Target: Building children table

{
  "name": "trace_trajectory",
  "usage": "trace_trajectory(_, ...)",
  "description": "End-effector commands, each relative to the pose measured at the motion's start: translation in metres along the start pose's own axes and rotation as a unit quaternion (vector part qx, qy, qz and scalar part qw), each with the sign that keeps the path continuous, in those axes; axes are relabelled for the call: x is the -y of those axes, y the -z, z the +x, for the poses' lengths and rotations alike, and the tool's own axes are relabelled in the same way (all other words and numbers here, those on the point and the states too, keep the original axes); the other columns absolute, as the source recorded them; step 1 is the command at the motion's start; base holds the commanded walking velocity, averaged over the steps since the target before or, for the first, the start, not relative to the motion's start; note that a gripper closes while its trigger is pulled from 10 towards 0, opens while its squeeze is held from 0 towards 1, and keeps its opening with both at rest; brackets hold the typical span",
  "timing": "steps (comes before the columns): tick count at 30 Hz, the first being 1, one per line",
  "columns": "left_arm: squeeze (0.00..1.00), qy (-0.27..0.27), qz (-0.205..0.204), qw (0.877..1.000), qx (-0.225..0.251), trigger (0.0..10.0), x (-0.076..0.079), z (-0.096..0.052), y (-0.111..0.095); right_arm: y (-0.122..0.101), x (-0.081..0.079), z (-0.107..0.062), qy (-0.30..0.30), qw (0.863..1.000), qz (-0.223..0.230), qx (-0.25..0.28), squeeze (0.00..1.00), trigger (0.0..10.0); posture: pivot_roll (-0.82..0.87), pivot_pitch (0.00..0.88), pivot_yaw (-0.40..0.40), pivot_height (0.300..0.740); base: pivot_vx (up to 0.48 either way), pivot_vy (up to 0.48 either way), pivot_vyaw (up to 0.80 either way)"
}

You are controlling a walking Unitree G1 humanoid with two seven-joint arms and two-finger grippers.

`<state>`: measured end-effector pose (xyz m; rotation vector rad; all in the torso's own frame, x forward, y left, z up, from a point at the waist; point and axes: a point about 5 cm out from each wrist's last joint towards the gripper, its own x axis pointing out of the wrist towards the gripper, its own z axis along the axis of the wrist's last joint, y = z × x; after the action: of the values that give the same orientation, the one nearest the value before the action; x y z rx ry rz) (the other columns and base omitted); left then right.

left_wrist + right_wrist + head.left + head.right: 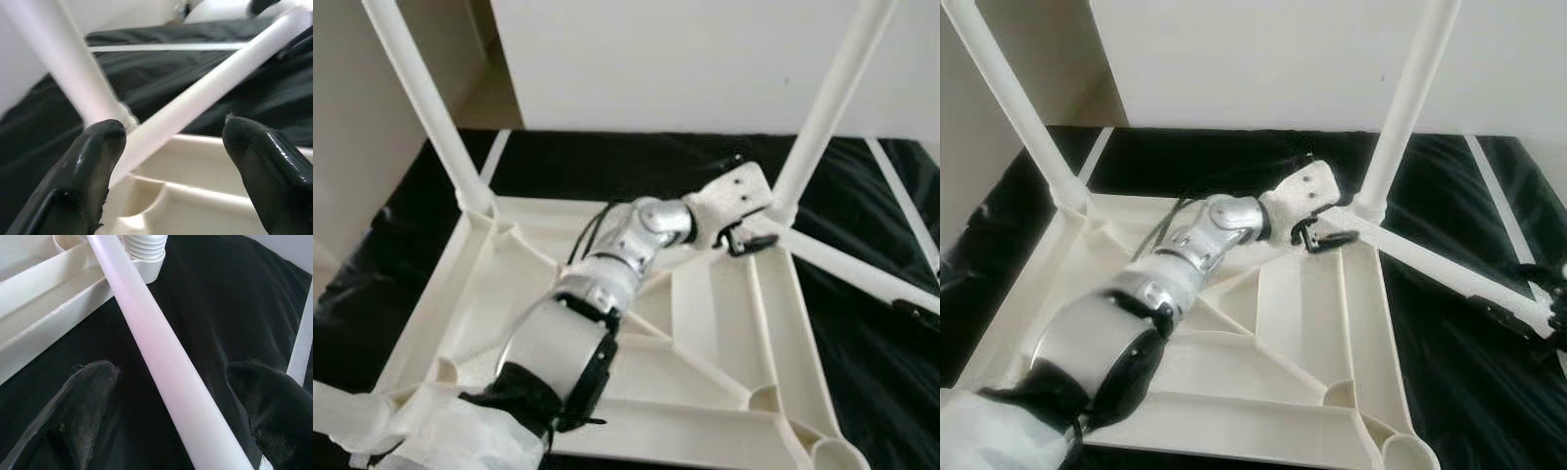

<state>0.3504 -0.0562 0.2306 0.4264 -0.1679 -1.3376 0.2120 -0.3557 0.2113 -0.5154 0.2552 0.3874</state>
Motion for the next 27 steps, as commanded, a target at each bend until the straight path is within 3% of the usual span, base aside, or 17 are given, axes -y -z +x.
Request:
trace_trajectory(1,0.0,0.015,-0.02,1.0,0.01,10.0,0.001,-0.002,0.0,0.001,0.001,0.001,0.0,1.0,-0.015,-0.011,0.0,10.0,-0.13,0.11,0.022,0.74,0.0,0.0,0.0)
trace_trajectory(2,0.0,0.015,-0.02,1.0,0.01,10.0,0.001,-0.002,0.0,0.001,0.001,0.001,0.0,1.0,-0.015,-0.011,0.0,10.0,-0.13,0.11,0.022,0.74,0.0,0.0,0.0)
trace_trajectory(4,0.0,0.06,-0.08,0.994,0.05,10.0,0.006,-0.017,0.003,-0.001,0.001,0.01,-0.01,0.999,-0.033,-0.019,0.0,10.0,-0.13,0.12,0.018,0.74,0.0,0.0,0.0)
trace_trajectory(6,0.0,0.06,-0.08,0.994,0.05,10.0,0.006,-0.017,0.003,-0.001,0.001,0.01,-0.01,0.999,-0.033,-0.019,0.0,10.0,-0.13,0.12,0.018,0.74,0.0,0.0,0.0)
trace_trajectory(12,0.0,0.085,-0.113,0.988,0.053,10.0,0.016,-0.043,0.016,-0.002,0.005,0.016,-0.031,0.997,-0.055,-0.035,0.0,10.0,-0.12,0.135,0.009,0.74,0.0,0.0,0.0)
trace_trajectory(17,0.0,0.068,-0.138,0.987,0.046,10.0,0.018,-0.059,0.025,-0.002,0.01,0.017,-0.033,0.996,-0.069,-0.047,0.0,10.0,-0.12,0.148,0.008,0.74,0.0,0.0,0.0)
trace_trajectory(19,0.0,0.047,-0.164,0.984,0.043,10.0,0.018,-0.075,0.027,0.001,0.013,0.02,-0.032,0.994,-0.077,-0.07,0.0,10.0,-0.11,0.165,0.011,0.74,0.0,0.0,0.0)
trace_trajectory(26,0.0,0.011,-0.189,0.982,0.026,10.0,0.016,-0.093,0.033,0.004,0.018,0.023,-0.031,0.991,-0.088,-0.092,0.0,10.0,-0.11,0.2,0.02,0.74,0.0,0.0,0.0)
trace_trajectory(27,0.0,-0.001,-0.202,0.979,0.014,10.0,0.018,-0.102,0.035,0.005,0.02,0.024,-0.034,0.99,-0.091,-0.099,0.0,10.0,-0.1,0.213,0.023,0.74,0.0,0.0,0.0)
